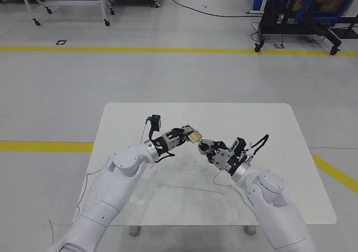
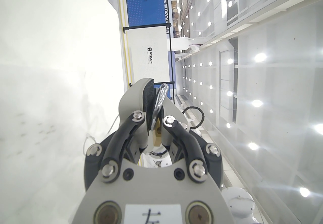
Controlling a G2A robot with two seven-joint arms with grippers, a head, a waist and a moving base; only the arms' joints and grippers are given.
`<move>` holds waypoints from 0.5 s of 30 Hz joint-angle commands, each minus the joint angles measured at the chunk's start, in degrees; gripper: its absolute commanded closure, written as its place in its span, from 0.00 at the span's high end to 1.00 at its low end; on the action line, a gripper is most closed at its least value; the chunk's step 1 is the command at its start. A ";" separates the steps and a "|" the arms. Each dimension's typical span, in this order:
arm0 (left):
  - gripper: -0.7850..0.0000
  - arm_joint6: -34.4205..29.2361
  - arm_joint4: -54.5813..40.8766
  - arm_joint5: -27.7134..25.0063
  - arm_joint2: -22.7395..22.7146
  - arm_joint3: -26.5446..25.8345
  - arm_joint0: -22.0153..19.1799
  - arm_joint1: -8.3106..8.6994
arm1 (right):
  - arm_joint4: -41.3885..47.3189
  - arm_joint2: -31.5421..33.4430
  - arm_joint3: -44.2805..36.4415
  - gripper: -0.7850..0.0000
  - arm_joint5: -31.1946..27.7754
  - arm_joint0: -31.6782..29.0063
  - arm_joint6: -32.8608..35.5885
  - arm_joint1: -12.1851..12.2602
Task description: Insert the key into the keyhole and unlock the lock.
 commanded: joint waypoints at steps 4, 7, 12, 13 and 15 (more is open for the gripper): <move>0.00 -0.33 -0.02 0.48 0.13 0.32 -0.28 -0.03 | -2.64 0.00 -1.11 0.49 -1.83 -0.90 -1.52 0.16; 0.00 -1.07 0.05 1.39 0.41 0.62 -0.62 -0.05 | -3.65 0.45 -2.32 0.80 -2.74 -1.82 -3.00 0.28; 0.00 -2.29 0.94 3.53 1.14 1.39 -1.26 -0.07 | -5.64 3.25 -4.71 1.00 -4.76 -3.96 -4.30 0.74; 0.00 -2.62 1.54 4.31 1.45 1.70 -1.58 -0.08 | -4.99 4.53 -5.23 1.00 -4.86 -4.53 -4.62 0.85; 0.00 -2.94 3.41 5.37 2.39 2.04 -2.09 -0.11 | -4.23 6.41 -6.20 1.00 -4.41 -5.35 -5.21 1.04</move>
